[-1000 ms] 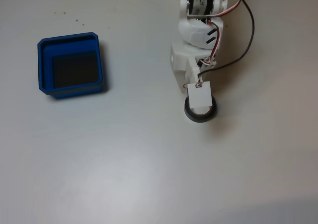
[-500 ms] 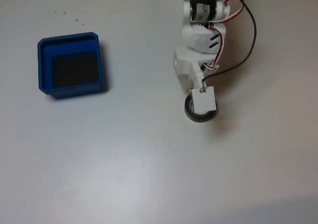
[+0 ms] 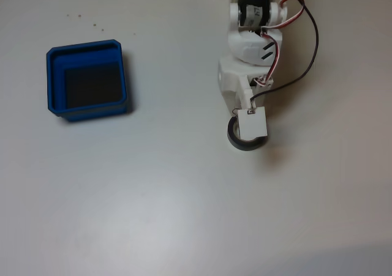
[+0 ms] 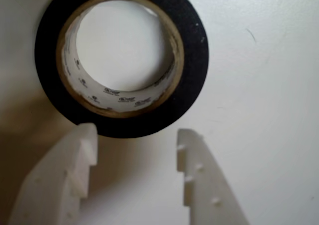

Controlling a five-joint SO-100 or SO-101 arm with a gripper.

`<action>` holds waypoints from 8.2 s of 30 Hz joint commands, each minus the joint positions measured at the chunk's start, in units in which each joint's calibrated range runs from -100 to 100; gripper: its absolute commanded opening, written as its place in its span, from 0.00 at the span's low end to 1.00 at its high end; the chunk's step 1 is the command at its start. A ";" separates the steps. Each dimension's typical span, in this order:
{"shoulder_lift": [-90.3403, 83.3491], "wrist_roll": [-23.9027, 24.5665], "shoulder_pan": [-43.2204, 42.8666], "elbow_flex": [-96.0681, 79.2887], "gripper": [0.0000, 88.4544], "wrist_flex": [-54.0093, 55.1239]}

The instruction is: Pick the black tape roll and drop it in the blue box

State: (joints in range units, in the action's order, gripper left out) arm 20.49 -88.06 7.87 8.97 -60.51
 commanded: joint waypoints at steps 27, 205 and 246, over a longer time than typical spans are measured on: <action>2.59 0.42 2.24 3.97 0.17 7.70; -1.01 2.52 4.10 3.43 0.24 6.80; 5.51 2.52 5.86 3.25 0.24 6.80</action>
State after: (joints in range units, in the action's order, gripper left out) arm 26.59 -85.73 13.31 10.13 -53.78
